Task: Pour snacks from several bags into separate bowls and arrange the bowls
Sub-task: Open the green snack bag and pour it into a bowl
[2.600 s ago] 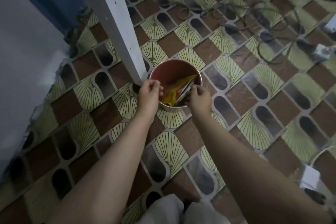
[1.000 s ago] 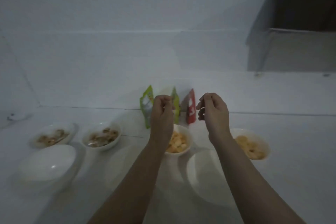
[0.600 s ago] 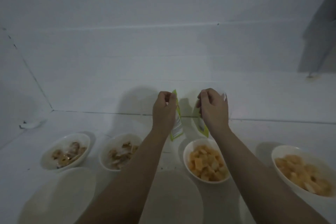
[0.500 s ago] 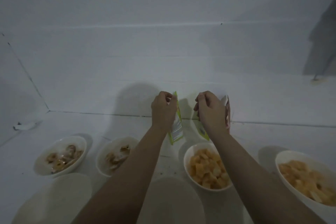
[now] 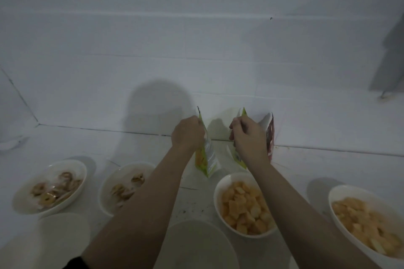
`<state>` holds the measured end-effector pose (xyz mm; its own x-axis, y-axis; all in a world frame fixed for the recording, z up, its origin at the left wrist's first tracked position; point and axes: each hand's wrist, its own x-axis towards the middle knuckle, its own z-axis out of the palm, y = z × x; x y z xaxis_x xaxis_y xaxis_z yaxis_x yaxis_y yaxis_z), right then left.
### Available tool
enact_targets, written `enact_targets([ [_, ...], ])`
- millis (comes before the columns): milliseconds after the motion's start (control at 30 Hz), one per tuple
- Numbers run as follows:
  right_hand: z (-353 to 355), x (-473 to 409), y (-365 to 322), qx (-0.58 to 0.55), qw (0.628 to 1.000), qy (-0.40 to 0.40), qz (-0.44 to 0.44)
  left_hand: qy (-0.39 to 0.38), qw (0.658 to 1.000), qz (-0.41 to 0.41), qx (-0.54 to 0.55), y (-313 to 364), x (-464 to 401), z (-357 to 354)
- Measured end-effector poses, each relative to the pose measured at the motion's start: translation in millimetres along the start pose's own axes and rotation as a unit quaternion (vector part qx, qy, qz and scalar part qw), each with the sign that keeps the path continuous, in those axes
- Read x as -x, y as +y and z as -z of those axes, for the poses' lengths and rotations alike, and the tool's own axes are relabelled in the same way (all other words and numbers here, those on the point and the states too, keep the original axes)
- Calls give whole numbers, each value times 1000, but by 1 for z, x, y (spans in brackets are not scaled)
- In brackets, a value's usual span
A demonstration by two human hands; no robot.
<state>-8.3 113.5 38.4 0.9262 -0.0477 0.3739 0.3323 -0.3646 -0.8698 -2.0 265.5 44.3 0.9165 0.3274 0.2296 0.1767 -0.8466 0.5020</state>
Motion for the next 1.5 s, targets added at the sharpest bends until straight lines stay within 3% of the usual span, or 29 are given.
enact_targets([
  [233, 24, 30, -42, -44, 999, 13, 12, 94, 963, -84, 239, 16, 57, 44],
  [433, 51, 76, -79, -108, 994, -14, 25, 114, 927, -142, 328, 29, 129, 77],
  [733, 70, 158, -115, -159, 981, -87, 63, 219, 898, -104, 367, 24, 232, 118],
  [1100, 5, 230, -155, -185, 957, -201, 102, 298, 901, -33, 314, -61, 309, 186],
  [1333, -71, 251, -193, -160, 947, -249, 124, 304, 902, -5, 307, -145, 313, 229],
  [1500, -138, 254, -213, -166, 948, -248, 110, 264, 903, -9, 338, -217, 282, 254],
])
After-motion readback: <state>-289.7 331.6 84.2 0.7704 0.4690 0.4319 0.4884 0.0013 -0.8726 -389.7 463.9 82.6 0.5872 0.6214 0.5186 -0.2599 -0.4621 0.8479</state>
